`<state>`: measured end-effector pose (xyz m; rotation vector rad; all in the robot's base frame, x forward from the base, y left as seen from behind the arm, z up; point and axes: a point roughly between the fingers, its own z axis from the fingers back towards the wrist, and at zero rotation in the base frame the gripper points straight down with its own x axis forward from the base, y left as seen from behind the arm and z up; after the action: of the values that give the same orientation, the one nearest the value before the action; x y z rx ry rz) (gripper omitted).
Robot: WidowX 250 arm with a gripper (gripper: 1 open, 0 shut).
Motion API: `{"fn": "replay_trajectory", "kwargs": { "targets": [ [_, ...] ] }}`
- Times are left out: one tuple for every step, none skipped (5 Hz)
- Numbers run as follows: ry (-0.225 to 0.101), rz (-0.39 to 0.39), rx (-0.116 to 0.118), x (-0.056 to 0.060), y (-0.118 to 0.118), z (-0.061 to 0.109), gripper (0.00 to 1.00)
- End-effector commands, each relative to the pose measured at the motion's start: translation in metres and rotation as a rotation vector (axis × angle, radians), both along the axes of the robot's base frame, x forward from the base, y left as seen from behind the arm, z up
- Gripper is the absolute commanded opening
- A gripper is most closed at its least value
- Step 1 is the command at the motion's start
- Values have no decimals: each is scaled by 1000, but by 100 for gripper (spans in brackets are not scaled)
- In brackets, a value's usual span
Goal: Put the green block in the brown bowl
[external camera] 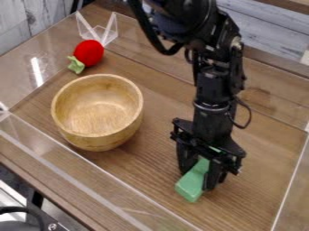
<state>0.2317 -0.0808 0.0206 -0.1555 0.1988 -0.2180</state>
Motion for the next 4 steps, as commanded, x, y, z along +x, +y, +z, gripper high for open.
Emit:
{"fn": "replay_trajectory", "kwargs": {
  "targets": [
    [-31,-39,1,5,-6,17,0],
    [-63,-3,15,6,-5,42,0],
    [-129,66,30,7,5,80,0],
    [-137,0,28,7,19,80,0]
  ]
}}
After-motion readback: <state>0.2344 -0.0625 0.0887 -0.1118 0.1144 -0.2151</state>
